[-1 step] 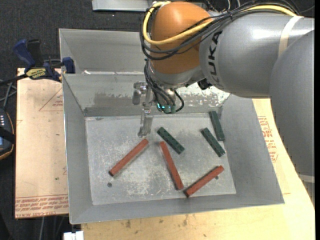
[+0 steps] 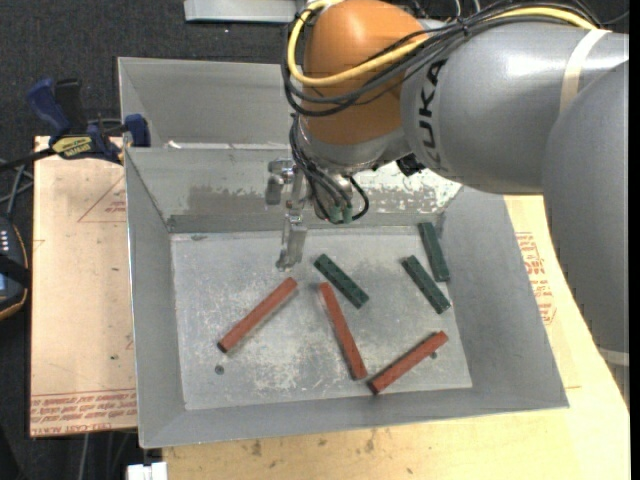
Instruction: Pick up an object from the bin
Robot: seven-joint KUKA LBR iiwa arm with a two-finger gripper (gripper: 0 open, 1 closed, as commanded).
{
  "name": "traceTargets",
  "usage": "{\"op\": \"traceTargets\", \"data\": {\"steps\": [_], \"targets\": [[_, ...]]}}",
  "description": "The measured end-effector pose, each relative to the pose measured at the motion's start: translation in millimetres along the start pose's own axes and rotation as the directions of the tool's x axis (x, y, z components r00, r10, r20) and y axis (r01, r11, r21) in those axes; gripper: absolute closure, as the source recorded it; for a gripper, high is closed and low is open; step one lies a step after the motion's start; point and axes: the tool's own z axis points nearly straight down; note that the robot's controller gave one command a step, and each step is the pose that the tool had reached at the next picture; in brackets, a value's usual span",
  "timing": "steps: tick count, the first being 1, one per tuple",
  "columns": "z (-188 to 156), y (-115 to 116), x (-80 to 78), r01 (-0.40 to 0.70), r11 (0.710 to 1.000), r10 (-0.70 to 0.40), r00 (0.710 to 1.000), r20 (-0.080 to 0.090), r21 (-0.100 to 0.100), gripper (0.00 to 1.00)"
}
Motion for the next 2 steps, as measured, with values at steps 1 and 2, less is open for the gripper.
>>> {"op": "traceTargets", "data": {"steps": [1,2], "targets": [[43,-3,8.7,0.182,0.983,-0.182,0.983,0.007,0.0,0.0],[74,-4,12.4,0.412,0.911,-0.412,0.911,-0.004,-0.001,0.0]]}}
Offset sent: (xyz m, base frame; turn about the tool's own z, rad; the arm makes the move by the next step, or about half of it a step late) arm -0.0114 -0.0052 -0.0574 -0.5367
